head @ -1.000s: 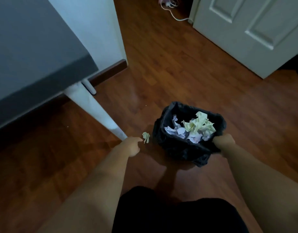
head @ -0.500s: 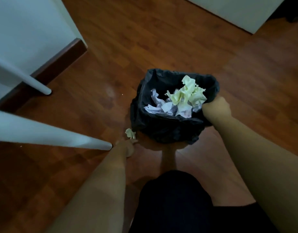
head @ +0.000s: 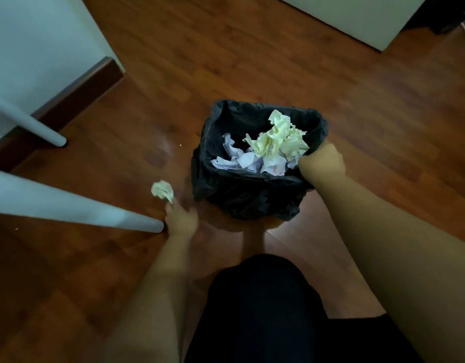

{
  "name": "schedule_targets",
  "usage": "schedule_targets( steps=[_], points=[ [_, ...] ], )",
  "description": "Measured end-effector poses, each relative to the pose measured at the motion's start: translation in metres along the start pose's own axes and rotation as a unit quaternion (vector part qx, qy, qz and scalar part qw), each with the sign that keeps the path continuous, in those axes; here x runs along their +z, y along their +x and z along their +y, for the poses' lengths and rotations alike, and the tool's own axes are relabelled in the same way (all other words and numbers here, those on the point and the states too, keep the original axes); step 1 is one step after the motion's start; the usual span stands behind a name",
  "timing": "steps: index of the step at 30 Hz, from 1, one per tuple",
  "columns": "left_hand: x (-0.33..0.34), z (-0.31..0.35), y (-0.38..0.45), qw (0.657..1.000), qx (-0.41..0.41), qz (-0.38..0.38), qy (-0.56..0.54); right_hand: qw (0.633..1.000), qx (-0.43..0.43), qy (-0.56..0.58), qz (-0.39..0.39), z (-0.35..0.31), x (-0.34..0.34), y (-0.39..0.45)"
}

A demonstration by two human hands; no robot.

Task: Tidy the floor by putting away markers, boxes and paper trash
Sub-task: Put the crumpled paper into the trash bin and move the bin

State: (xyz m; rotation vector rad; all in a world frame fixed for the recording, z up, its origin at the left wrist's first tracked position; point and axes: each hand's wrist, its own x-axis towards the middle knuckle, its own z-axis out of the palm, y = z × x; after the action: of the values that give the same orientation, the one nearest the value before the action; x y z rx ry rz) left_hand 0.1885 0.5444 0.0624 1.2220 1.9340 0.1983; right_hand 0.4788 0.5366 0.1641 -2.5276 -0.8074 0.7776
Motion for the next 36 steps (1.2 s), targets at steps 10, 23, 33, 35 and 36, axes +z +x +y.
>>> schedule_targets(
  steps=[10,23,33,35,36],
  points=[
    [-0.048,0.099,-0.076,0.855,0.474,0.171,0.124,1.0,-0.019,0.006,-0.013,-0.001,0.0,-0.005],
    [-0.097,0.106,-0.075,0.986,0.047,-0.156,-0.035,0.991,-0.071,-0.027,-0.107,-0.002,-0.036,-0.054],
    [-0.175,0.014,-0.272,0.949,-0.108,-0.15,-0.254,0.951,-0.105,-0.121,-0.263,-0.031,-0.109,-0.194],
    [-0.2,-0.01,-0.314,0.943,-0.138,-0.127,-0.276,0.938,-0.109,-0.143,-0.296,-0.034,-0.108,-0.235],
    [-0.215,-0.022,-0.335,0.939,-0.148,-0.118,-0.287,0.931,-0.113,-0.152,-0.313,-0.037,-0.107,-0.257]
  ],
)
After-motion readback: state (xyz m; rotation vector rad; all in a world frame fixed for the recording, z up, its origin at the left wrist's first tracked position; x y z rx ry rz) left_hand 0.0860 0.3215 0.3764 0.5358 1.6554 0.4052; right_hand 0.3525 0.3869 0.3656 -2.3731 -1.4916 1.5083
